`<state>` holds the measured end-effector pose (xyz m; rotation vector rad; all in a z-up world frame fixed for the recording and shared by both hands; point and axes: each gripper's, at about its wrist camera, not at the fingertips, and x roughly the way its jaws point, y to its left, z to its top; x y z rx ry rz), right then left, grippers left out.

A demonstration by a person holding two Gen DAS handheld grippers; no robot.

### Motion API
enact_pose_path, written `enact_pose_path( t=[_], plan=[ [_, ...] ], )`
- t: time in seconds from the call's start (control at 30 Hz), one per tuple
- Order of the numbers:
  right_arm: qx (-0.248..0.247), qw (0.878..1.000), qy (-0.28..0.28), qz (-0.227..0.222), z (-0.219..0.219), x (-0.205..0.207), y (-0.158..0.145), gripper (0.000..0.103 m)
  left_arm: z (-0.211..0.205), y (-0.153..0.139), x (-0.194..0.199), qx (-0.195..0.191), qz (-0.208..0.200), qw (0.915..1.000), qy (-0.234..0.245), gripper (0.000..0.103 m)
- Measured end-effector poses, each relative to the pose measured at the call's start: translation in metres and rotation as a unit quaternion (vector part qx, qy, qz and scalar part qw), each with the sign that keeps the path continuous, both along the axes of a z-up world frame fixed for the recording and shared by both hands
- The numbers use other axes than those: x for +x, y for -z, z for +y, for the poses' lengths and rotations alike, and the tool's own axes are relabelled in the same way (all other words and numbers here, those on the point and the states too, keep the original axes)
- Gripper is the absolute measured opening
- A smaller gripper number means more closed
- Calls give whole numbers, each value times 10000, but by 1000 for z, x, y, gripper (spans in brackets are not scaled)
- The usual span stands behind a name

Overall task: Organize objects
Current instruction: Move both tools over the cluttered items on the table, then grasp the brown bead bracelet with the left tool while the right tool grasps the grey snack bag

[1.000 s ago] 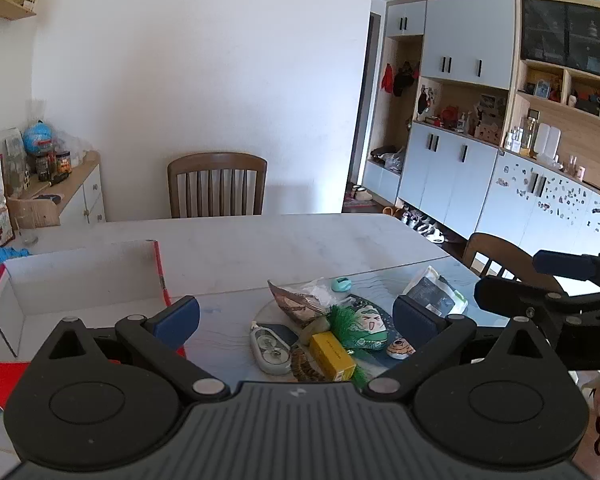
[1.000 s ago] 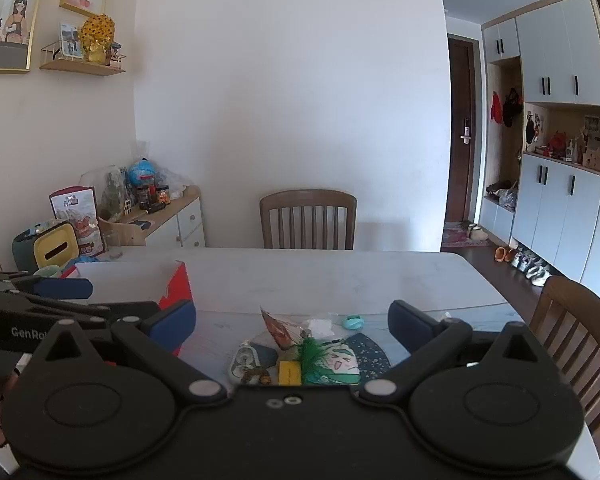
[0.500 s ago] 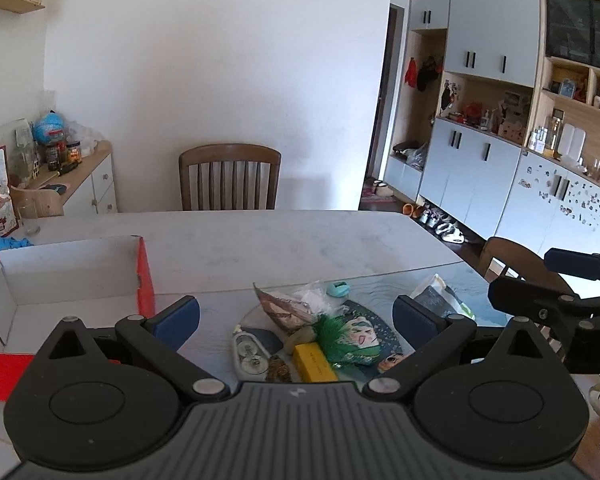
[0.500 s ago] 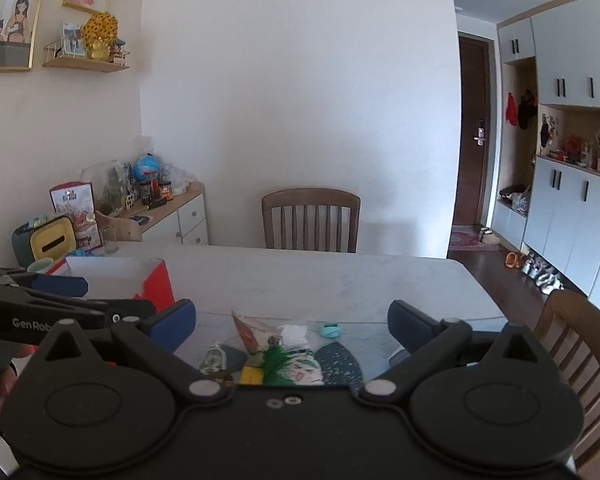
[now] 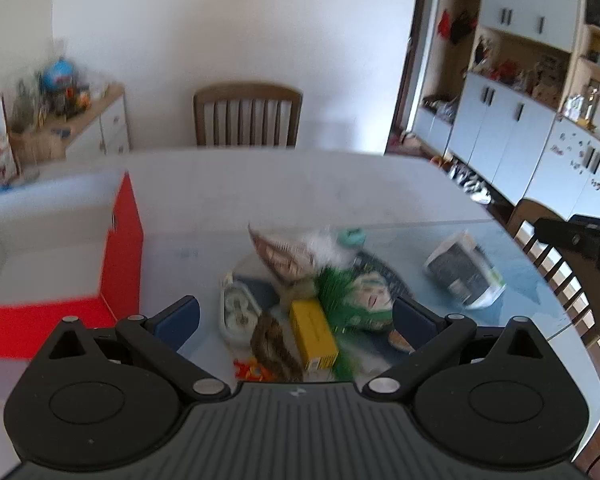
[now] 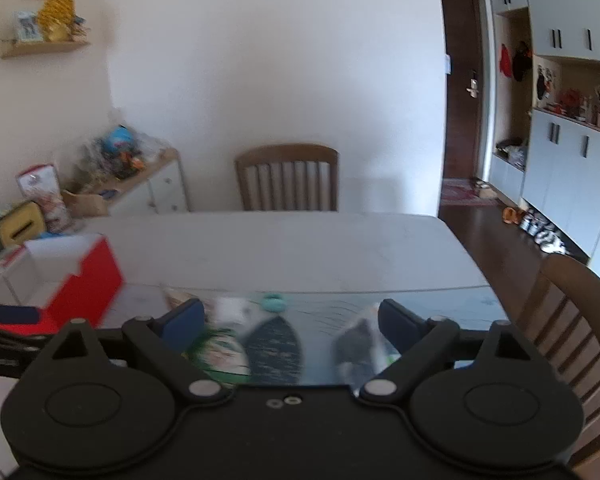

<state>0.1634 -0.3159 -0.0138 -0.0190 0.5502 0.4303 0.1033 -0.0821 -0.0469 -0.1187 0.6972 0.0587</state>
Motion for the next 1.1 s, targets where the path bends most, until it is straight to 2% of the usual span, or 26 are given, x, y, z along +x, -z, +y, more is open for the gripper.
enact_pose_path(
  t=[0.13,0.33,0.53,0.77,0.87,0.93,1.0,1.1],
  plan=[
    [-212,9995,100,228,-15,21,21,86,6,26,9,-77,396,9990,-198,100],
    [-554,9971,178,480,-18,49,54,81,14,52,30,-14,737,9963,-434,88],
    [-744,9941,171,776,-16,81,81,72,16,74,48,29,1044,9933,-491,70],
    [-722,9920,74,1037,-21,99,100,60,19,90,67,3,1291,9902,-526,41],
    [-729,9912,-13,1106,-19,103,105,55,19,92,70,-44,1336,9898,-496,33],
    [-782,9904,-61,1139,-17,106,108,53,18,93,72,-62,1351,9898,-452,32],
    [-847,9895,-109,1164,-14,109,112,47,16,94,74,-49,1362,9899,-398,22],
    [-861,9884,-154,1242,-11,113,118,40,14,95,77,-92,1389,9896,-374,15]
  ],
)
